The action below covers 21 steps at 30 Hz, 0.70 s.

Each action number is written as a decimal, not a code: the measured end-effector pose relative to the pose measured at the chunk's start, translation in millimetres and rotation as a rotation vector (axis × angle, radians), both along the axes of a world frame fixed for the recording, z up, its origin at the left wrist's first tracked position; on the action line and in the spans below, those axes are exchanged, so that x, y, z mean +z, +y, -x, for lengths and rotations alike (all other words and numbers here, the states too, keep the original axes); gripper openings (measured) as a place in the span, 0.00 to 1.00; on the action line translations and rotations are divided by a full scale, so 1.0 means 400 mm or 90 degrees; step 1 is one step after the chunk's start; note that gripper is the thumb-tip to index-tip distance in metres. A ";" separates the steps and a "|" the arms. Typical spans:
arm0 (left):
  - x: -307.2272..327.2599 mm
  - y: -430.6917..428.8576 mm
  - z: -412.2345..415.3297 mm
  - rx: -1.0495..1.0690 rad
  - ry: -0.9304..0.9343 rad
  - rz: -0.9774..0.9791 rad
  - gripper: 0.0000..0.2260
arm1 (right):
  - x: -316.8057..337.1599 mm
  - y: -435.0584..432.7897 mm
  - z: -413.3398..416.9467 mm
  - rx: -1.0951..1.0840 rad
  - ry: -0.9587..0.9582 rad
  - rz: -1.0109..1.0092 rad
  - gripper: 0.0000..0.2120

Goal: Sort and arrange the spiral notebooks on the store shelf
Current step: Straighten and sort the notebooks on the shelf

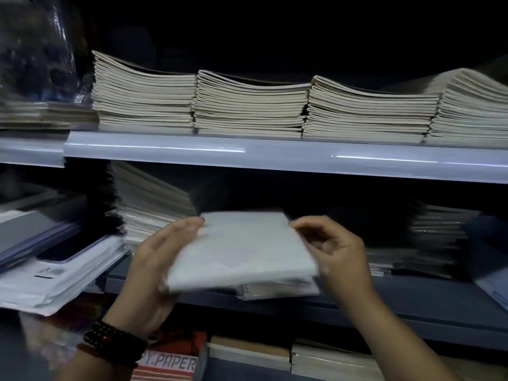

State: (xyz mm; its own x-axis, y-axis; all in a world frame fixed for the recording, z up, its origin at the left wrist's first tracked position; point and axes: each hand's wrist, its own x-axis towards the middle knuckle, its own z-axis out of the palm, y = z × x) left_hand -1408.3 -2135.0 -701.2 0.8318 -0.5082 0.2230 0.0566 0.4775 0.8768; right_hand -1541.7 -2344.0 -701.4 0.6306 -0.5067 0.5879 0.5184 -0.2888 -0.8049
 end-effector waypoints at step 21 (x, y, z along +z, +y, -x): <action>-0.156 -0.067 -0.079 0.224 -0.227 -0.575 0.05 | -0.082 -0.130 -0.038 -0.130 0.314 -0.286 0.17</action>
State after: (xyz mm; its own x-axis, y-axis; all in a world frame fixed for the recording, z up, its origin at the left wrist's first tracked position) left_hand -1376.7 -2161.8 -763.5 0.9266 -0.3485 0.1416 -0.2918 -0.4285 0.8552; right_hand -1526.5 -2395.9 -734.2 0.6366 -0.7704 -0.0361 0.0328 0.0739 -0.9967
